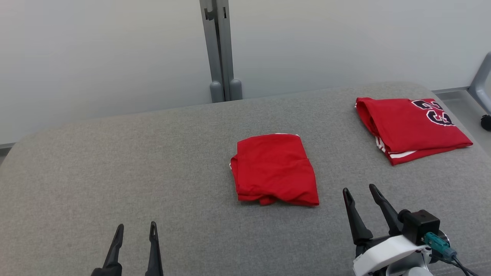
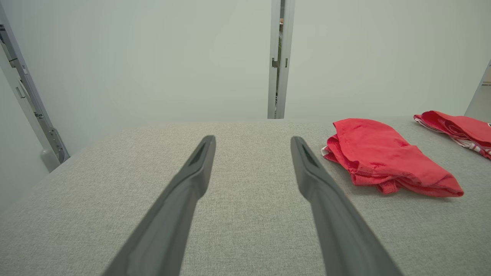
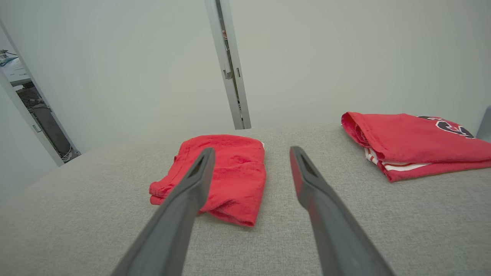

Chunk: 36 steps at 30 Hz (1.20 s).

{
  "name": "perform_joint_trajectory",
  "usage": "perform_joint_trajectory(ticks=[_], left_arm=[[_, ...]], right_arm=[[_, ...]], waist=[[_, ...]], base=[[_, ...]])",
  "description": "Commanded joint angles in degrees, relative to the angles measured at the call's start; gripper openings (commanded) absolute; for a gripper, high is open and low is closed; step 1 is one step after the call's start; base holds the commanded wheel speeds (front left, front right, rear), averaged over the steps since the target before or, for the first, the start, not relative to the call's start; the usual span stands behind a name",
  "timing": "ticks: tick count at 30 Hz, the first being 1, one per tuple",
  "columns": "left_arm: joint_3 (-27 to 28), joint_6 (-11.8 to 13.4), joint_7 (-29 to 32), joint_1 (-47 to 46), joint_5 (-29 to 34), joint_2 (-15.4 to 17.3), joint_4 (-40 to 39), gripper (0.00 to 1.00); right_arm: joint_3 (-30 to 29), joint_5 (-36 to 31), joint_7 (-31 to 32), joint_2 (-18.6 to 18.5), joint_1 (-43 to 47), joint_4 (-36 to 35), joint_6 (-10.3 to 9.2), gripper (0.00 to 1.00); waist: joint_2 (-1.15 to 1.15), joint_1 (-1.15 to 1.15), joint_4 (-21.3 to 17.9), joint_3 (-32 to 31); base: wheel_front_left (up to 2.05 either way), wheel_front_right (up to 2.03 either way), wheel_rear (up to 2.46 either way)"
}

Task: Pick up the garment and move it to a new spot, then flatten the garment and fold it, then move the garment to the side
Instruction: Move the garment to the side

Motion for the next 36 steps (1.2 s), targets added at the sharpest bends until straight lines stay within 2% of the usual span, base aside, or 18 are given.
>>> perform_joint_trajectory(ticks=[1,36], left_arm=[[0.0,0.2,-0.2,0.7,-0.4,0.1,0.1,1.00],[-0.5,0.4,-0.2,-0.5,0.1,0.1,0.5,1.00]], right_arm=[[0.2,0.2,-0.1,-0.3,0.0,-0.1,-0.07,1.00],[0.5,0.4,-0.1,0.0,-0.5,-0.4,-0.07,1.00]], waist=[[0.00,0.00,0.2,0.1],[0.00,0.00,1.3,1.4]], base=[[0.00,0.00,0.00],[0.00,0.00,0.00]])
